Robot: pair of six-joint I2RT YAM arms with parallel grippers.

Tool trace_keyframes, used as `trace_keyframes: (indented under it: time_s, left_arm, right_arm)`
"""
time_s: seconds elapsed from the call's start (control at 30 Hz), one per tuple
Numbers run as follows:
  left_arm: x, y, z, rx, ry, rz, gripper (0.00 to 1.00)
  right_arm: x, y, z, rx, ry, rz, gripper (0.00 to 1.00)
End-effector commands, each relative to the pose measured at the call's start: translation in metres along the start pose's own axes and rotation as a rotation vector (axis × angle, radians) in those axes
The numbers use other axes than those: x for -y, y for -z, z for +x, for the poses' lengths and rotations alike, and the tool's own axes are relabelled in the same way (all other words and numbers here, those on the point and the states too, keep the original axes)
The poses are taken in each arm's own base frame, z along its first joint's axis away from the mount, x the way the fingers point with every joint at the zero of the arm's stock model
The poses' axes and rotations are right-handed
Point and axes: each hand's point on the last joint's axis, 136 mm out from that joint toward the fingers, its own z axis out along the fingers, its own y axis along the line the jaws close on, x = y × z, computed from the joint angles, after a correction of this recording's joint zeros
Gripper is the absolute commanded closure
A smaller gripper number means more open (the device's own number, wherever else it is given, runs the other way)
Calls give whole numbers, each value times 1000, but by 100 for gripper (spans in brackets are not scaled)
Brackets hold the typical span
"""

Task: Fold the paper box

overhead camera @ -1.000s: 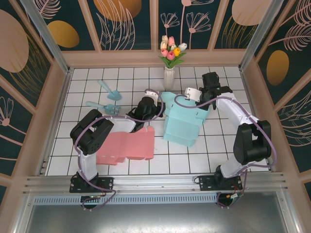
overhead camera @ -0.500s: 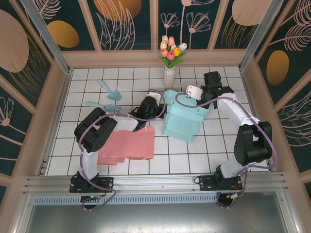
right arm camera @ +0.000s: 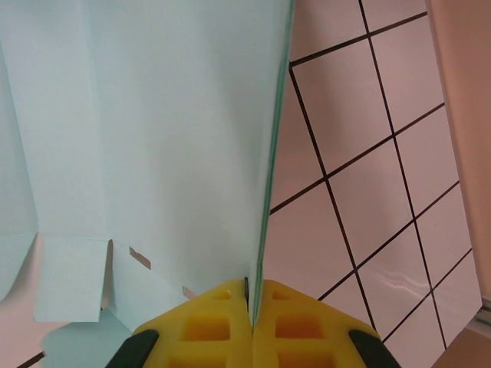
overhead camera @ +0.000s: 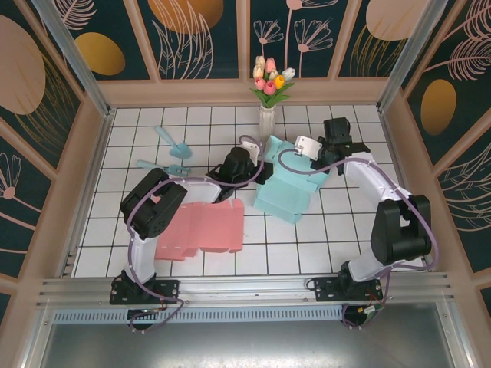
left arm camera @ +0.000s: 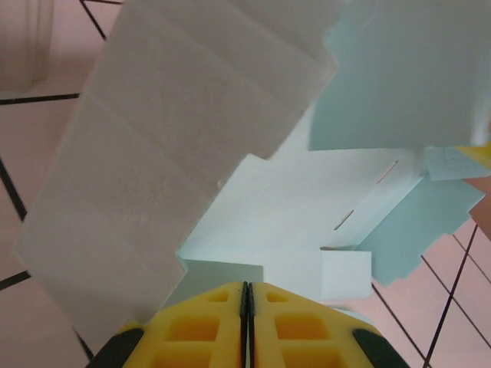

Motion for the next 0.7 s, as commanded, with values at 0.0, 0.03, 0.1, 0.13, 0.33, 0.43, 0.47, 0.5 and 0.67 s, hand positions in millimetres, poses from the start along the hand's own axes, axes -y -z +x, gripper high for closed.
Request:
trace_keyframes:
  time_s: [0.0, 0.03, 0.1, 0.13, 0.33, 0.43, 0.47, 0.5, 0.67]
  left_arm:
    - [-9, 20, -17, 81, -29, -44, 88]
    - [-12, 27, -20, 110, -29, -55, 89]
    - [-15, 47, -20, 166, -52, -69, 88]
    - [-11, 56, -24, 194, -73, -56, 88]
    - [4, 97, -33, 323, -227, -21, 81]
    - [-8, 93, -31, 308, -271, -72, 80]
    - [-11, 89, -29, 296, -280, -80, 80]
    - [-14, 85, -28, 287, -287, -84, 79]
    - [-21, 77, -27, 277, -303, -89, 76]
  right_arm:
    - [9, 11, -6, 45, 90, 76, 100]
    - [13, 13, -6, 43, 117, 119, 100]
    - [26, 19, -9, 57, 181, 257, 100]
    - [29, 24, -12, 74, 207, 301, 100]
    - [30, 32, -16, 75, 345, 381, 100]
    - [26, 33, -22, 100, 403, 420, 100]
    - [25, 33, -24, 110, 408, 427, 100]
    - [23, 31, -26, 116, 417, 427, 100]
    - [11, 22, -35, 141, 445, 429, 100]
